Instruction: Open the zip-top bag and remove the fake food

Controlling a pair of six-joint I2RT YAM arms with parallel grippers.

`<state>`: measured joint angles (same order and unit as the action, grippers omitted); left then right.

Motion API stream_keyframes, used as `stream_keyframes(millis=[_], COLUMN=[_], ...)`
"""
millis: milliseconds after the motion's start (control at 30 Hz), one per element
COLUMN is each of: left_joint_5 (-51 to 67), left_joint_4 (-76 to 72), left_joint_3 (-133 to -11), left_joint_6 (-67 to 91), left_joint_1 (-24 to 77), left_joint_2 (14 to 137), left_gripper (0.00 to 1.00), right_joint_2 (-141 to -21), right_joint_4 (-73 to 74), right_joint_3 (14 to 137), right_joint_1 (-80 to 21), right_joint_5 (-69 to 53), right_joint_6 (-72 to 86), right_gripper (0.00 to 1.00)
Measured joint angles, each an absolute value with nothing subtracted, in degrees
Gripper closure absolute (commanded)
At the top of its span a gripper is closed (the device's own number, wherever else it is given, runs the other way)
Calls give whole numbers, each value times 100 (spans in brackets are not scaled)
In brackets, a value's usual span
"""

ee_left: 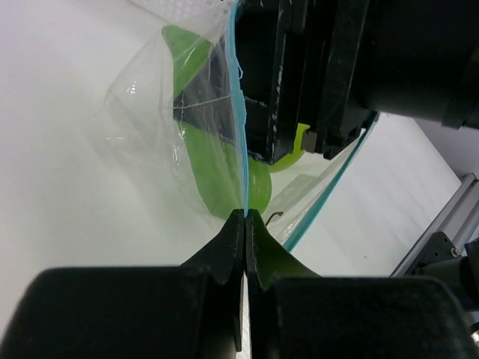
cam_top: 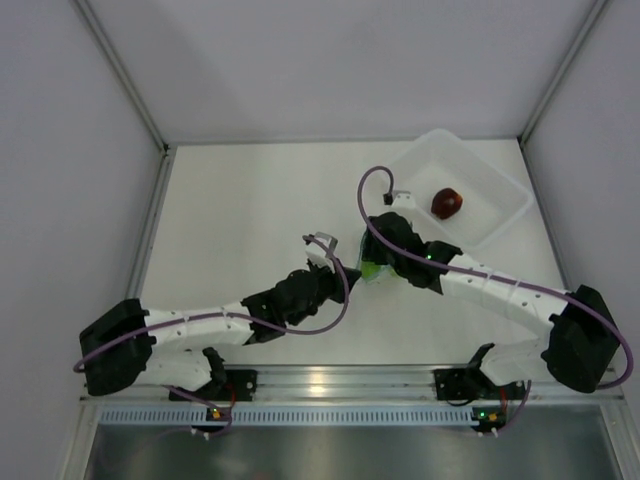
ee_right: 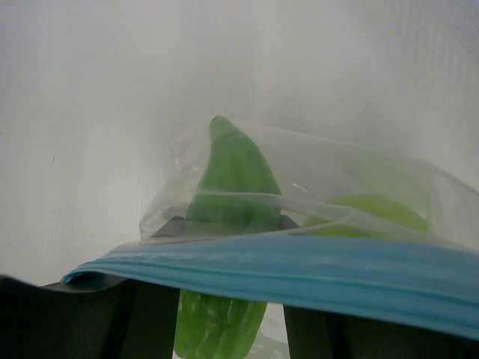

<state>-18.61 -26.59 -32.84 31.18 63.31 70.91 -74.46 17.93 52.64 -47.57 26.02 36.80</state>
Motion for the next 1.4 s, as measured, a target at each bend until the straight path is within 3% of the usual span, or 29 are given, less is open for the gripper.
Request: stream_keyframes(millis=[333,400,633,767,900,967,1000,1033,1400], left_joint_5=[-3240,-3503,-4195,-4311,-4401,-4497,-4525,-4589,-4729], left_joint_4=[-3135,-3153,-2257,-1839,-1398,-1111,-1020,-869,-217], left_joint_3=[-3159,-3159,-3354,-3430,-3684,-3854,-3913,-4007,-4335], left_joint_6=[3468,3743,4523,4748,4956,5068,5107,5157,5647], left_joint_1=[7039,7107,7192,7192,7192,7192,7192,7190,7190], left_joint_2=[7706,7811,8162,8409,8630,8722,8757,8812,9120], left_gripper=[100,100,100,100,100,100,100,100,100], right_joint_2=[-7542,-7592,-8014,-8248,-8335,-8335,-8335,-8335,-8283], right_joint_4=[2088,2080,1802,1741,1730,1754,1776,1815,2147], right_joint_3=[5367,5352,4971,4803,4799,4799,4801,4803,4799], right_joint_1=[-4766,-4777,-4779,-4799,-4860,-4919,-4963,-5013,-5256], right_joint_5=[2460,2438,2176,2005,1970,1973,1977,1970,2043], right_joint_6=[4233,4226,4309,4329,4331,4335,4331,4318,4484], right_gripper=[98,82,72,51,44,27,27,18,24])
